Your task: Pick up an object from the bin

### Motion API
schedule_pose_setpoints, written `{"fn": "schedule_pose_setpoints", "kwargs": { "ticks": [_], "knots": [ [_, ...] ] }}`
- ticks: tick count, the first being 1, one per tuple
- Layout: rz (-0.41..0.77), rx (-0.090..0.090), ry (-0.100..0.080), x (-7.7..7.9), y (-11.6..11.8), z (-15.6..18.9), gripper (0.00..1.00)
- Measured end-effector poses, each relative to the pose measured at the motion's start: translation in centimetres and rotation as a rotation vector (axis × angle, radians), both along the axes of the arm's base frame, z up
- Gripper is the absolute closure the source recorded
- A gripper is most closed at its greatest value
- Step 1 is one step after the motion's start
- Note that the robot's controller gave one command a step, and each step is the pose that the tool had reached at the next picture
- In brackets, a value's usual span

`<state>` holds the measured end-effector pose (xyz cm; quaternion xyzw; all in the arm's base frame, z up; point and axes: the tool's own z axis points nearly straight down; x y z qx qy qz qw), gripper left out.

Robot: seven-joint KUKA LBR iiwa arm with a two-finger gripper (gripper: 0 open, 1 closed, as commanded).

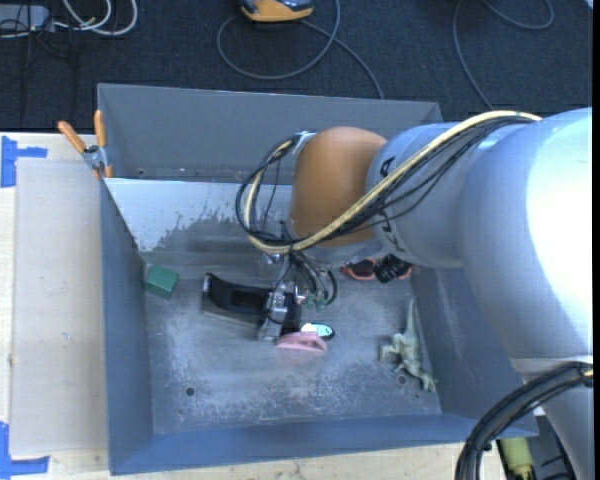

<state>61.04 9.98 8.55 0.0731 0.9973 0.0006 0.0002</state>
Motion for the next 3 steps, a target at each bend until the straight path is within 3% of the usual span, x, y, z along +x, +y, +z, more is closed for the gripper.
{"fn": "schedule_pose_setpoints", "kwargs": {
  "ticks": [1,3],
  "knots": [
    [0.058,-0.001,-0.002,-2.18,0.75,-1.51,1.00],
    [0.057,-0.001,-0.002,-2.19,0.73,-1.46,1.00]
  ]
}}
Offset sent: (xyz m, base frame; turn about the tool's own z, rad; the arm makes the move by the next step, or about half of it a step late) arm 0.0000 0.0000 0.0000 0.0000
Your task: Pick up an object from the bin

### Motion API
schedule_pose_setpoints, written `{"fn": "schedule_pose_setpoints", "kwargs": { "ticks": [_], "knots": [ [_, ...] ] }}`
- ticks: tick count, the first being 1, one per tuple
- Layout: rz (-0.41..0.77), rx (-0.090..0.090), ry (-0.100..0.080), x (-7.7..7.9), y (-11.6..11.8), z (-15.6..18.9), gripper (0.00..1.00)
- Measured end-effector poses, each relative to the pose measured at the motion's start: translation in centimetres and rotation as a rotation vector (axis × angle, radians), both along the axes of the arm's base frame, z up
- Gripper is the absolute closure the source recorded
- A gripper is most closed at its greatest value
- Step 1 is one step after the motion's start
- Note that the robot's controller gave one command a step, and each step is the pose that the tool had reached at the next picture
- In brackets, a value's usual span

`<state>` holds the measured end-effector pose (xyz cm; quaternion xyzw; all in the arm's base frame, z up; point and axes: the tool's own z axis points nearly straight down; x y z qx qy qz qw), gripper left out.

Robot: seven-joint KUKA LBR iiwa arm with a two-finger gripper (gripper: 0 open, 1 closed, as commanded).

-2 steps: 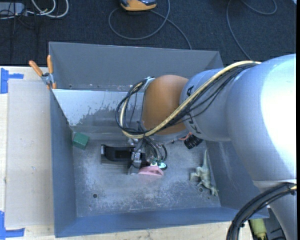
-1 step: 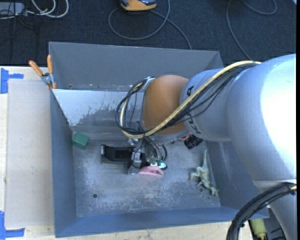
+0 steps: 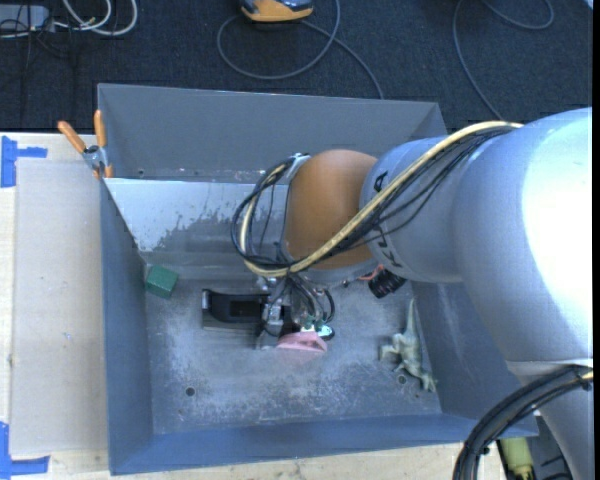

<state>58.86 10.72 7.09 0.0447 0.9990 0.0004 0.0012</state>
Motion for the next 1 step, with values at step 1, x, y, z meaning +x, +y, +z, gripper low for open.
{"fn": "schedule_pose_setpoints", "kwargs": {
  "ticks": [1],
  "knots": [
    [-0.001,-0.002,0.012,-0.35,-0.07,1.20,1.00]
  ]
}}
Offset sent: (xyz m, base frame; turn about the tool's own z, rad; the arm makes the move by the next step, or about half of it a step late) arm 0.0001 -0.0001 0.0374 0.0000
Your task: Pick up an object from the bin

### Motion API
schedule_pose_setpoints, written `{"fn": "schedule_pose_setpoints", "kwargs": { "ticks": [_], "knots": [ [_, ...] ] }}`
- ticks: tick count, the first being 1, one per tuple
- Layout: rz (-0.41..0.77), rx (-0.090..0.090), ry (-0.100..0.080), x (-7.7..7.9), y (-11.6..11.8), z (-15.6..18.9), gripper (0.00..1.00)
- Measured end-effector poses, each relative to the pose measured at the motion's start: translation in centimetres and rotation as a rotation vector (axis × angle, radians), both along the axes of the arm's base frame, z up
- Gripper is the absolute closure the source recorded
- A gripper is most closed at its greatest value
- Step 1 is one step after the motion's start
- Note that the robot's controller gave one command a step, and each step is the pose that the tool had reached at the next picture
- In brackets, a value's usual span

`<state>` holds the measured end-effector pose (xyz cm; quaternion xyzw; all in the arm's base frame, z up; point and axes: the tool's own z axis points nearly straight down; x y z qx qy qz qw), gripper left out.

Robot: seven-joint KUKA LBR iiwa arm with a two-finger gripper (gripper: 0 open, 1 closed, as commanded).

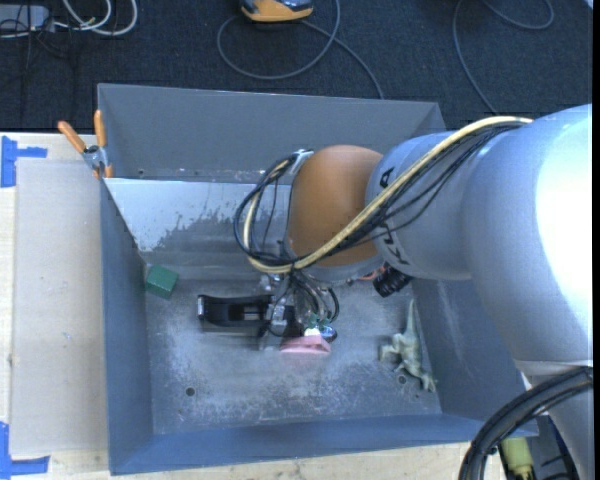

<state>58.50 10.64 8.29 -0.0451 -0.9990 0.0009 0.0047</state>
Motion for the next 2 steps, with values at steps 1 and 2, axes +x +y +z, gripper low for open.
{"fn": "schedule_pose_setpoints", "kwargs": {
  "ticks": [1,2],
  "knots": [
    [-0.001,0.000,-0.006,0.19,-0.02,2.16,1.00],
    [-0.001,0.000,-0.004,0.13,-0.05,2.91,1.00]
  ]
}}
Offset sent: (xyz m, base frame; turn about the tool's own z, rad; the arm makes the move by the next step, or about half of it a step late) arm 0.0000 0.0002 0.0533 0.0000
